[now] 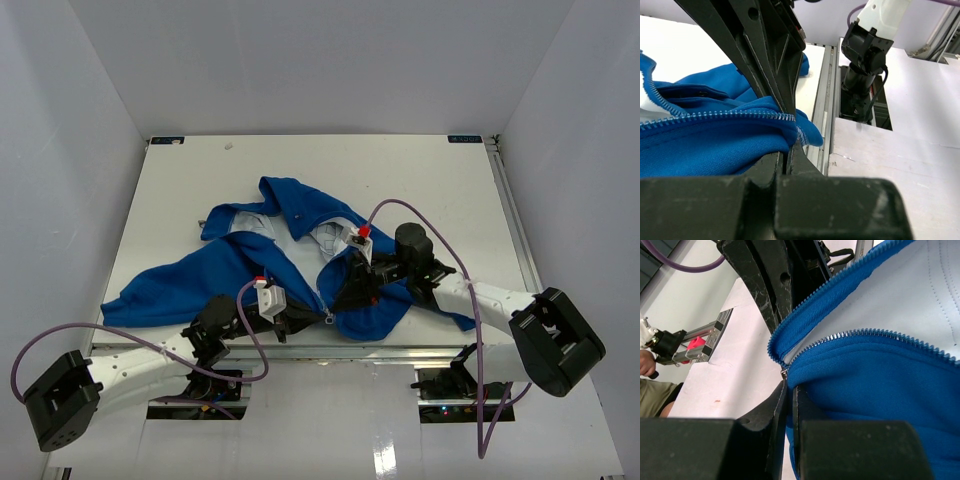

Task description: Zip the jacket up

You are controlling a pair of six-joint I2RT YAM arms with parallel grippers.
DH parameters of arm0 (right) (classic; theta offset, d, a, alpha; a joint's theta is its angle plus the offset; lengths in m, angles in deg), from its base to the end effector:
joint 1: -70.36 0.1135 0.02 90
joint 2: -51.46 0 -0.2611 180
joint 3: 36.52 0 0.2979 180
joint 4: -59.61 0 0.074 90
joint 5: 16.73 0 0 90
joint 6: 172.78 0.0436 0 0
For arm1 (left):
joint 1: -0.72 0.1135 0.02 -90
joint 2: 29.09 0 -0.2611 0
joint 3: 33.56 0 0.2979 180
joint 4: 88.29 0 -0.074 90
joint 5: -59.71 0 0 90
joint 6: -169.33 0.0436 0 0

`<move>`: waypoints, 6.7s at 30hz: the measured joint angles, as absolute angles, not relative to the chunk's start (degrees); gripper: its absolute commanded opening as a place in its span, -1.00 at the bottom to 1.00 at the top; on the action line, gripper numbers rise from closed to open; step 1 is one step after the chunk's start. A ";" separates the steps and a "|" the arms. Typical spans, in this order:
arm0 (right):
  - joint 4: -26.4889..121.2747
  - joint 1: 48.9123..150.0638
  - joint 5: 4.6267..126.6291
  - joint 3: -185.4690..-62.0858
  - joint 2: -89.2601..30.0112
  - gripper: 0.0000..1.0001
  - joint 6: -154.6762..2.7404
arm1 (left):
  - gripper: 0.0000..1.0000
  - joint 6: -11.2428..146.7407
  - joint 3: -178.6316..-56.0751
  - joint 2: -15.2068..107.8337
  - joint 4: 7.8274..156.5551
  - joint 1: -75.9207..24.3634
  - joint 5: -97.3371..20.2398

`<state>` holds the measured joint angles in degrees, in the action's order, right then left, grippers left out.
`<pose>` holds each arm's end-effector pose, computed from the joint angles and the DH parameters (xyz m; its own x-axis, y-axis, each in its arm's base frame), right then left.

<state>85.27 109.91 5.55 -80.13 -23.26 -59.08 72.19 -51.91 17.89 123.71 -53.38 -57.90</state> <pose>0.2028 0.2198 0.2029 -0.4496 -0.1736 -0.8762 -0.8420 -0.2451 0.4806 0.1102 -0.1866 0.1683 -0.0887 -0.0652 -0.9939 0.9857 0.1378 -0.0970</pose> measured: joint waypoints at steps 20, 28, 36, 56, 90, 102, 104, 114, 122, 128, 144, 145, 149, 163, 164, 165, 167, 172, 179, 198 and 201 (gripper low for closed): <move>86.25 109.65 5.41 -80.26 -26.90 -0.84 -59.07 | -1.00 73.60 -53.22 25.80 126.00 -52.50 -62.24; 86.23 109.63 6.96 -80.25 -27.37 -0.81 -59.01 | -1.00 73.36 -53.24 24.99 124.71 -52.17 -61.05; 86.68 109.84 13.45 -79.15 -26.20 -0.36 -59.04 | -1.00 72.37 -53.57 25.74 122.00 -51.89 -58.00; 64.71 110.89 46.90 -76.20 -0.75 -0.05 -62.57 | -1.00 70.00 -53.57 25.36 119.09 -50.08 -57.71; 48.80 149.66 100.63 -82.61 -6.57 -0.37 -60.73 | -1.00 67.45 -53.57 26.26 119.21 -48.13 -60.45; 47.90 152.20 104.00 -82.97 -7.04 -0.42 -60.80 | -1.00 67.24 -53.58 26.62 119.19 -48.00 -61.20; 47.89 152.75 104.27 -82.98 -7.04 -0.42 -60.90 | -1.00 67.15 -53.59 26.92 119.22 -47.90 -61.34; 47.62 154.33 106.31 -84.28 -8.34 -0.42 -61.58 | -1.00 66.36 -53.61 27.64 119.57 -47.33 -62.28; 46.15 154.80 107.64 -86.02 -10.49 -0.48 -61.64 | -1.00 66.02 -53.61 27.71 119.56 -46.85 -62.50; 45.00 154.91 107.68 -86.05 -10.63 -0.49 -61.85 | -1.00 65.71 -53.61 28.09 119.83 -46.61 -62.84; 44.95 155.20 108.12 -86.05 -11.60 -0.58 -62.17 | -1.00 64.75 -53.61 28.95 121.33 -46.10 -64.22; 44.96 155.21 108.15 -86.05 -11.90 -0.67 -62.19 | -1.00 64.70 -53.61 28.97 121.34 -46.09 -64.26; 44.92 155.24 108.77 -86.07 -12.83 -0.84 -62.25 | -1.00 64.63 -53.61 29.18 121.28 -46.07 -64.43; 45.21 155.93 112.32 -87.08 -14.21 -0.85 -64.58 | -1.00 64.63 -54.44 30.24 121.26 -45.35 -65.32; 45.32 155.94 112.33 -87.08 -14.21 -0.84 -65.04 | -1.00 64.63 -54.46 30.24 121.27 -45.31 -65.35; 45.45 155.94 112.32 -87.09 -14.19 -0.84 -65.50 | -1.00 64.63 -54.47 30.24 121.31 -45.26 -65.40; 45.69 155.94 112.32 -87.10 -14.21 -0.84 -66.37 | -1.00 64.62 -54.51 30.27 121.35 -45.18 -65.49; 46.59 155.94 112.56 -87.10 -14.19 -0.84 -68.70 | -1.00 64.41 -54.67 30.96 122.17 -45.06 -65.73; 48.34 156.01 113.66 -87.07 -14.13 -0.85 -71.42 | -1.00 64.09 -54.77 31.22 123.55 -44.67 -65.93; 66.18 156.07 112.16 -77.14 -6.35 -0.85 -77.80 | -1.00 60.50 -55.03 33.36 130.36 -43.29 -71.02; 66.60 155.88 112.12 -77.22 -6.81 -0.84 -78.45 | -1.00 60.08 -55.03 34.39 131.64 -42.96 -71.96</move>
